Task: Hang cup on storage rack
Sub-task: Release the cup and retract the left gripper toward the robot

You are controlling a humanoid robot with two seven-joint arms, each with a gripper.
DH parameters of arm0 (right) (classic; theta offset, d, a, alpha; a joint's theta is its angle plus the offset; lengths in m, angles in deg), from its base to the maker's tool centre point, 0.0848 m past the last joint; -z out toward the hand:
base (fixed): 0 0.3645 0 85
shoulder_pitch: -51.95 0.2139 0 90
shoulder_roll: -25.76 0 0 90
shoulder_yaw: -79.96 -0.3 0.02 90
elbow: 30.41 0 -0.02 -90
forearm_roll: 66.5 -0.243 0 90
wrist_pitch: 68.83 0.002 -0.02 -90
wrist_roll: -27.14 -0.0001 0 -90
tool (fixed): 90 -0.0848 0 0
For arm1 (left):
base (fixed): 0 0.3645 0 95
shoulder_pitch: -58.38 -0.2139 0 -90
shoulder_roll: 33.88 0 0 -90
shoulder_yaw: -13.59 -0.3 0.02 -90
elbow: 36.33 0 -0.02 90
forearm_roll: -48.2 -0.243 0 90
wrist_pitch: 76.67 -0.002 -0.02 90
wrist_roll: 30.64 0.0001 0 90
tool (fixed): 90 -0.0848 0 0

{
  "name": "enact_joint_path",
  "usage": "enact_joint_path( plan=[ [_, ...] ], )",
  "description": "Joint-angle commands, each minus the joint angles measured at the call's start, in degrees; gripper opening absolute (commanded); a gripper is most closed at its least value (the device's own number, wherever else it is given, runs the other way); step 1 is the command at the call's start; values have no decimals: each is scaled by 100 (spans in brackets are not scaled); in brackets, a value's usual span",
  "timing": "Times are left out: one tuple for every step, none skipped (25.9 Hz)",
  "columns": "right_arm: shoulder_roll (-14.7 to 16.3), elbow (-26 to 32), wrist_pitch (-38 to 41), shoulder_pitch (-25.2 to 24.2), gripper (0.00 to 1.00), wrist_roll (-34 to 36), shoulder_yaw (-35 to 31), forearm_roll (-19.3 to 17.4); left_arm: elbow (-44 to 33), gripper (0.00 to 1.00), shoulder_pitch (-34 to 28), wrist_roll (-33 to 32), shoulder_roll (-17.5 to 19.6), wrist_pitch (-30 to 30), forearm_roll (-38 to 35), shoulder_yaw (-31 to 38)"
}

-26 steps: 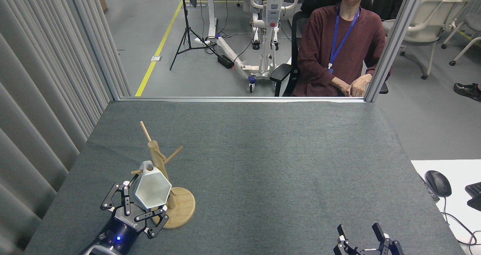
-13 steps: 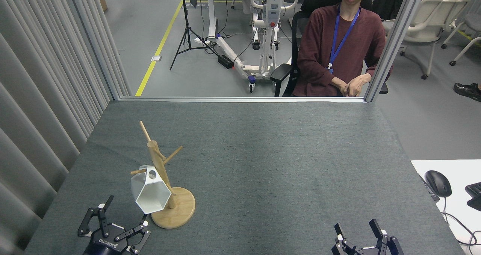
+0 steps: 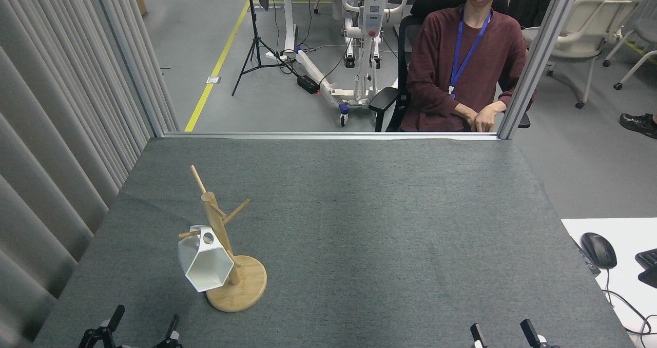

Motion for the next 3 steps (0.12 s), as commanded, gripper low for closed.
enact_joint_path(
  plan=[
    [-55,57,6,-184,98,24,-359,-1,-35,100,-65,-192,22,28,364,44],
    [-73,57,23,-289,98,33,-474,-1,-44,100,-74,-262,22,28,452,44],
    [-82,57,49,-430,98,41,-544,-1,-70,100,-74,-341,22,28,531,44]
  ],
)
